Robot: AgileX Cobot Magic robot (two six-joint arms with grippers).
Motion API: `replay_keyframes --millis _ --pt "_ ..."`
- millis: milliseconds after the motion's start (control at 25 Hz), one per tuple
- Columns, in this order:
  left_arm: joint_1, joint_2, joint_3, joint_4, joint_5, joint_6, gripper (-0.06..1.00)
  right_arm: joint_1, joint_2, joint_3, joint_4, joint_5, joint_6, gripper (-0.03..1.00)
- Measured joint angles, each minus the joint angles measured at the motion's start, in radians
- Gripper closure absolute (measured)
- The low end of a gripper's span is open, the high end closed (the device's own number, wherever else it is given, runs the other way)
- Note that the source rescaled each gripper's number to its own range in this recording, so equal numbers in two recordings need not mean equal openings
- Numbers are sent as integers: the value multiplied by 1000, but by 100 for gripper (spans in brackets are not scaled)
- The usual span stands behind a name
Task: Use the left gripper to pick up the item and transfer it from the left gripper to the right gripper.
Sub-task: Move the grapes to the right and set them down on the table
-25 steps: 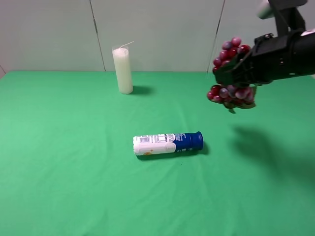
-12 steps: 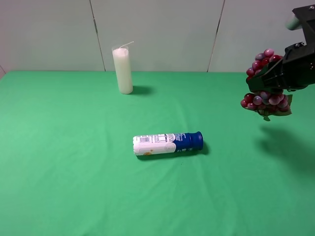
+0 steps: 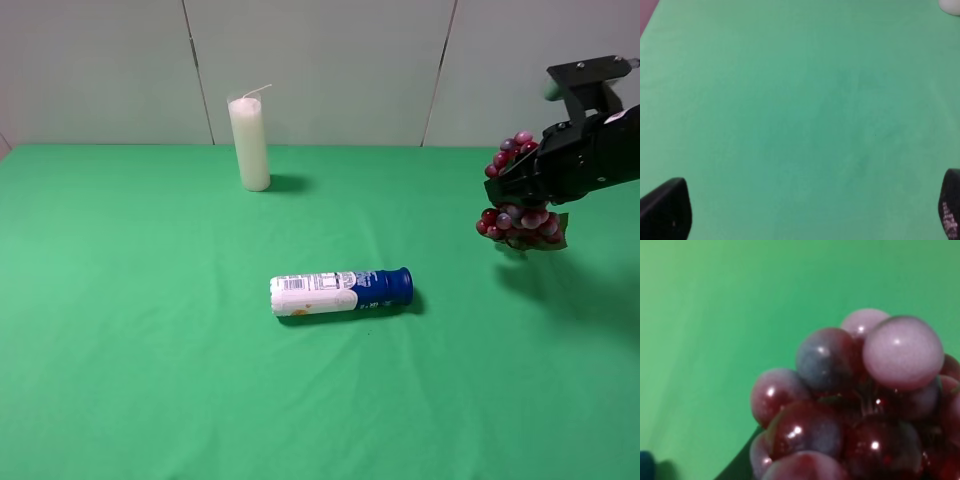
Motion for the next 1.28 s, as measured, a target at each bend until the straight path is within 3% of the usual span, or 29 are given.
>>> replay_keyframes --millis 280,760,1120,1280 --pt "0 0 0 0 0 0 -6 0 126 -1 0 -24 5 96" --pt "0 0 0 0 0 0 -6 0 172 -1 -10 232 74 97" --pt "0 0 0 0 0 0 -6 0 172 -1 -251 274 339 97" --pt "0 0 0 0 0 0 -6 0 172 -1 -297 274 401 97"
